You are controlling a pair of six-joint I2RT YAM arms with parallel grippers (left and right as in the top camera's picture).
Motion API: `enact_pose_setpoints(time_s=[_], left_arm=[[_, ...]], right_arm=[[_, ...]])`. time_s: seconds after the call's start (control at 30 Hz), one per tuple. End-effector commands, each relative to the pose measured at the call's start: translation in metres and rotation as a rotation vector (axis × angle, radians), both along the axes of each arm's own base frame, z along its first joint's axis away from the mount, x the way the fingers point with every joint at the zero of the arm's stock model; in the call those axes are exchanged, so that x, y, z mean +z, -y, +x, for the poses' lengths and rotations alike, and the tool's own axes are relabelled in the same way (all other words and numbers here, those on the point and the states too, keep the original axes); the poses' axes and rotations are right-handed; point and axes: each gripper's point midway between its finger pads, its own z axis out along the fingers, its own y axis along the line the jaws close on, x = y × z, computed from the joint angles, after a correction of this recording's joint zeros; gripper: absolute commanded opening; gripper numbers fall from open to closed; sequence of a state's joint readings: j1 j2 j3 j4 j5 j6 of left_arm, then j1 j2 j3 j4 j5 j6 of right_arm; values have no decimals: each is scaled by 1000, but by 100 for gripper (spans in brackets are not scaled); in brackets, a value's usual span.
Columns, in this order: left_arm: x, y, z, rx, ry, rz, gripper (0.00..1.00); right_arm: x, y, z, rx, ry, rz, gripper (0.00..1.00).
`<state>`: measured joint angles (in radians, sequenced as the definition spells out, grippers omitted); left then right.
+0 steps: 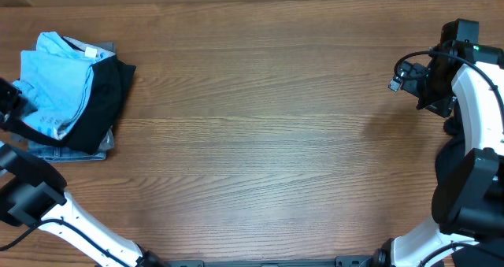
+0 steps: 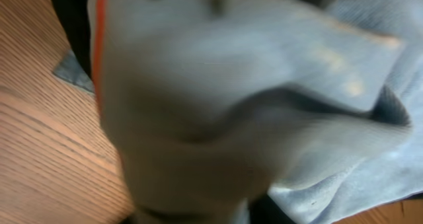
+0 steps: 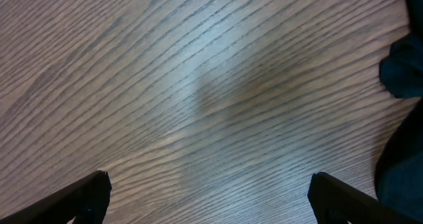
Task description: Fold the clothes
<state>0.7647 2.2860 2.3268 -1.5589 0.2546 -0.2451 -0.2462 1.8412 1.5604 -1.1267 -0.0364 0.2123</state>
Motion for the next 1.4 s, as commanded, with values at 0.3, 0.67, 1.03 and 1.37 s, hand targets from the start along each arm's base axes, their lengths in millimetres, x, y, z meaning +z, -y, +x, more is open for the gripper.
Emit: enact_pose_setpoints(time_s=[0.3,0.67,1.03,1.37], left_arm=[[116,6,21,-26,274,152,100],[106,20,9,-87,224,113,4],[-4,22,-4,-56,33,-32,4],[-64,37,-15,-41,-19,-117,4]], right_arm=[[7,1,3,-2,20,-14,100],[7,1,3,-2,20,-13,100],[7,1,3,-2,20,-13,100],[7,1,3,-2,20,-14,100]])
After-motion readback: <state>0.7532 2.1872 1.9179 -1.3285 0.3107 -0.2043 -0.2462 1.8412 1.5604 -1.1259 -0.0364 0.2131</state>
